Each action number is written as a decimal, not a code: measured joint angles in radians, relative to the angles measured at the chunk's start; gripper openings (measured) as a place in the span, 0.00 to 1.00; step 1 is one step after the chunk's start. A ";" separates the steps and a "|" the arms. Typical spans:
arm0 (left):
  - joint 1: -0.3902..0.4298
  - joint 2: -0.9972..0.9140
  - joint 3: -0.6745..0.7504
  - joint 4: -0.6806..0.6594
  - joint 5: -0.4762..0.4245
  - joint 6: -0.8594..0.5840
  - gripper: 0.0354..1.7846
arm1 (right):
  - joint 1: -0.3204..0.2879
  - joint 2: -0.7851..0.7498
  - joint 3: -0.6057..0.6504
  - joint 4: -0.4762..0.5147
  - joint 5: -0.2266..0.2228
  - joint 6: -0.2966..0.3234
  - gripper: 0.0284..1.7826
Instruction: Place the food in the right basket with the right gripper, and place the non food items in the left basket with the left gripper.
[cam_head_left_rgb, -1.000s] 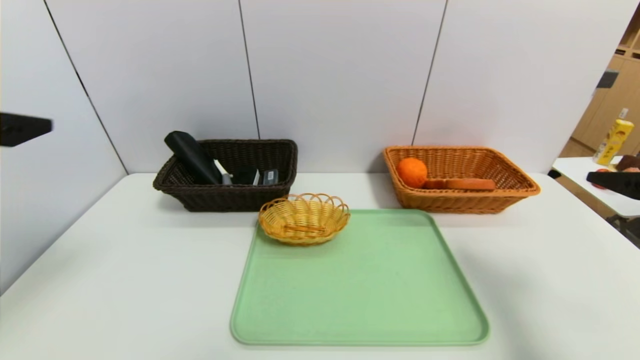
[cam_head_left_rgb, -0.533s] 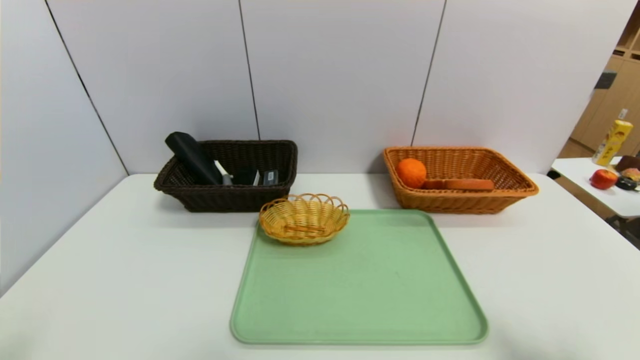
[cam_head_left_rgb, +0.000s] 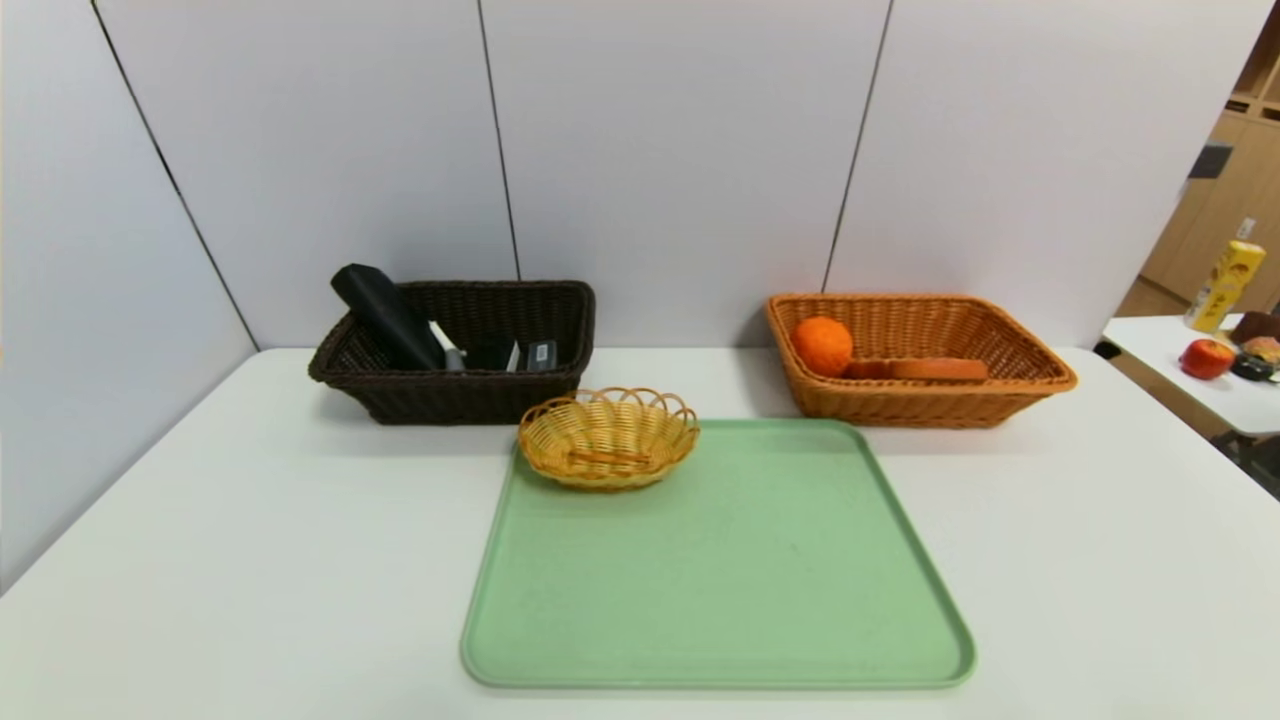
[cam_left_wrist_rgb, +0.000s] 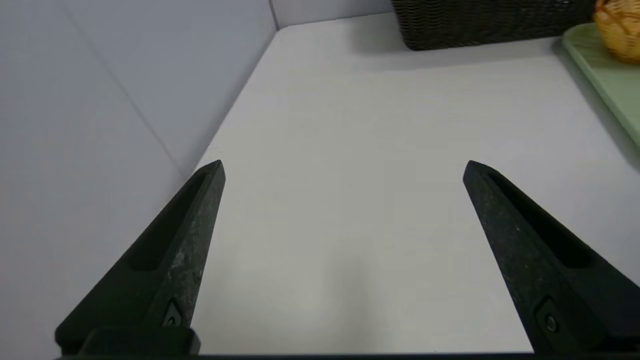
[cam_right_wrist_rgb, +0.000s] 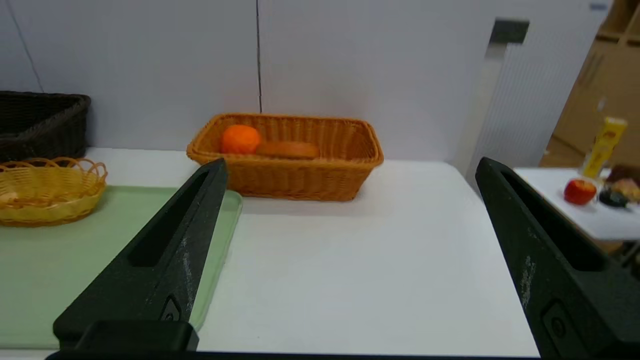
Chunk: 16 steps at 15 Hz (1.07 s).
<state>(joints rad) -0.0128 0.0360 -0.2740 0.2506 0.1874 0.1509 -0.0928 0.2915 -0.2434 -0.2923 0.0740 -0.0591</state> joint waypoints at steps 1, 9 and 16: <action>0.000 -0.014 0.016 -0.003 -0.031 0.002 0.94 | 0.013 -0.006 -0.014 -0.006 0.041 -0.008 0.96; 0.001 -0.039 0.153 -0.147 -0.057 0.028 0.94 | 0.084 -0.230 0.057 0.213 0.014 -0.100 0.96; 0.000 -0.040 0.272 -0.307 -0.191 -0.024 0.94 | 0.088 -0.292 0.241 0.225 -0.067 -0.119 0.96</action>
<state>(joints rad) -0.0128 -0.0036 -0.0017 -0.0566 -0.0036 0.1270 -0.0047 -0.0004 -0.0028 -0.0677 0.0070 -0.1785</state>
